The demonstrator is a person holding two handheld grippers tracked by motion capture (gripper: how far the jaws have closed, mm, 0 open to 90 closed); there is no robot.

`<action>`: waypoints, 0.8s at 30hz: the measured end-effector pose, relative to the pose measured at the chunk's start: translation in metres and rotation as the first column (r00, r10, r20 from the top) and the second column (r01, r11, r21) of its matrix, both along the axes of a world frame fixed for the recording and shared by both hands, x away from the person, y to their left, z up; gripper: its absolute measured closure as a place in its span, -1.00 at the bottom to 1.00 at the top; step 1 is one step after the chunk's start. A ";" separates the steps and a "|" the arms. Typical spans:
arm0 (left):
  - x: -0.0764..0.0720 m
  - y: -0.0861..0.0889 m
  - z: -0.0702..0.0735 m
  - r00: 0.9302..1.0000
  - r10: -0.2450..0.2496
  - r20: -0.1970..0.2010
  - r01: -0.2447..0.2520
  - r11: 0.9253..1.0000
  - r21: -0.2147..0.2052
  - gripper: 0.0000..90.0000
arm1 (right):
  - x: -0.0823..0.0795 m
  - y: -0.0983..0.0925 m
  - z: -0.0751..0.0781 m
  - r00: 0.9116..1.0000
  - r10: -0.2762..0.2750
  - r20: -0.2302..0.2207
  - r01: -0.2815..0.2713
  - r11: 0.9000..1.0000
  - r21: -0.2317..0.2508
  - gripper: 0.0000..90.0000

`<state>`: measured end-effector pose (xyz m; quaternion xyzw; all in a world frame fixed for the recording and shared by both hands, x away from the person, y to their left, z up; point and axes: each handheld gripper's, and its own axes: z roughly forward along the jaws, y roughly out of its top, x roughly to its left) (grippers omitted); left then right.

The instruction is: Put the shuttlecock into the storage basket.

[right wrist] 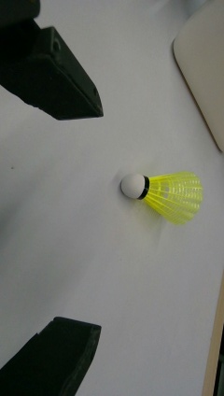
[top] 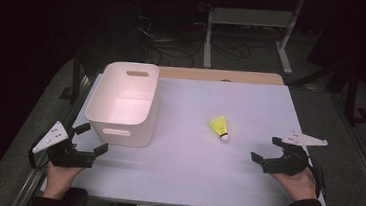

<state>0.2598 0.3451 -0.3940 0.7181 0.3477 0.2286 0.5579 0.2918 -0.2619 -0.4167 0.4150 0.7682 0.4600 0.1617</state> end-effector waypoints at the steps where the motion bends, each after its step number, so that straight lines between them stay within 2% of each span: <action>1: 0.000 0.000 0.000 1.000 0.000 0.001 0.000 1.000 -0.001 -1.00 | 0.000 0.000 0.000 1.000 0.000 0.001 0.000 1.000 0.000 -1.00; 9: -0.001 0.000 0.000 1.000 0.000 0.003 0.000 1.000 0.001 -1.00 | -0.002 0.001 0.001 1.000 0.002 0.008 -0.002 1.000 -0.005 -1.00; 24: -0.003 0.001 0.000 1.000 -0.009 -0.002 0.009 1.000 0.001 -1.00 | -0.002 0.004 0.001 1.000 0.018 -0.003 -0.018 1.000 -0.023 -1.00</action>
